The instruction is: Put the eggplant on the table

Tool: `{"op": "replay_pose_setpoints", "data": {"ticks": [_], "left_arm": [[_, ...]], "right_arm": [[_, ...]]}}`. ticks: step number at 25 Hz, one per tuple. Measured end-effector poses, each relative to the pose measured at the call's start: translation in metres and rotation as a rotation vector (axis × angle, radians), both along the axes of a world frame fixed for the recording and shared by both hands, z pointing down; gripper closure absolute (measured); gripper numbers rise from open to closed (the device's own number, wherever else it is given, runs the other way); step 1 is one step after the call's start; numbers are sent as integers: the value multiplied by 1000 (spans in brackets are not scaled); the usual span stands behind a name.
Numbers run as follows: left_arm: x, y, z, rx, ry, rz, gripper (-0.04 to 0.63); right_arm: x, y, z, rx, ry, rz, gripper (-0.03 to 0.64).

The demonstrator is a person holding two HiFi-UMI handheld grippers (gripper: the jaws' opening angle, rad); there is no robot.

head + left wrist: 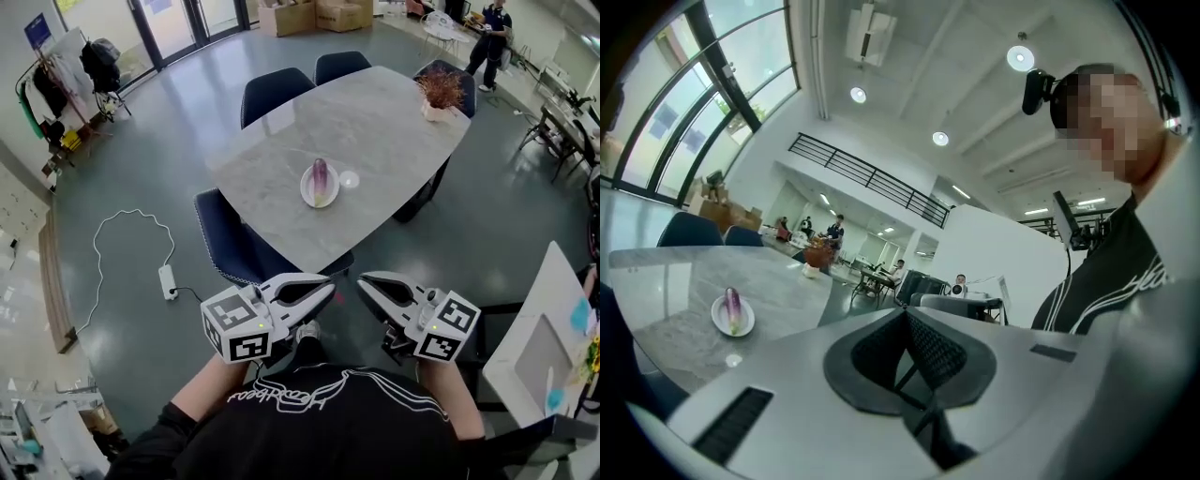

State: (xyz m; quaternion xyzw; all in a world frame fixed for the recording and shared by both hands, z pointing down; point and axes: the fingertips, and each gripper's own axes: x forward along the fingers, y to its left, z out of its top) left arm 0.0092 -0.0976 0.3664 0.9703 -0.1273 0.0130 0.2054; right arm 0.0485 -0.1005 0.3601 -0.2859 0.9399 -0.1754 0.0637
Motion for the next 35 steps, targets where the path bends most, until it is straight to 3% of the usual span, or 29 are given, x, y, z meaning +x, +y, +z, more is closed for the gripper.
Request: {"op": "replay_pose_setpoints", "data": {"ticks": [7, 11, 16, 26, 35], "left_arm": [[-1, 72, 6, -11, 13, 13, 588], [1, 104, 12, -37, 20, 17, 588], [0, 134, 18, -41, 12, 29, 588], [-4, 156, 23, -46, 31, 20, 588], [-7, 162, 21, -35, 31, 14, 588]], "right_arm": [[-1, 72, 10, -4, -39, -34, 611], [-2, 104, 23, -13, 2, -32, 611], [4, 128, 32, -47, -17, -8, 611], [1, 152, 40, -78, -36, -1, 611], [-3, 160, 50, -78, 37, 9, 611]]}}
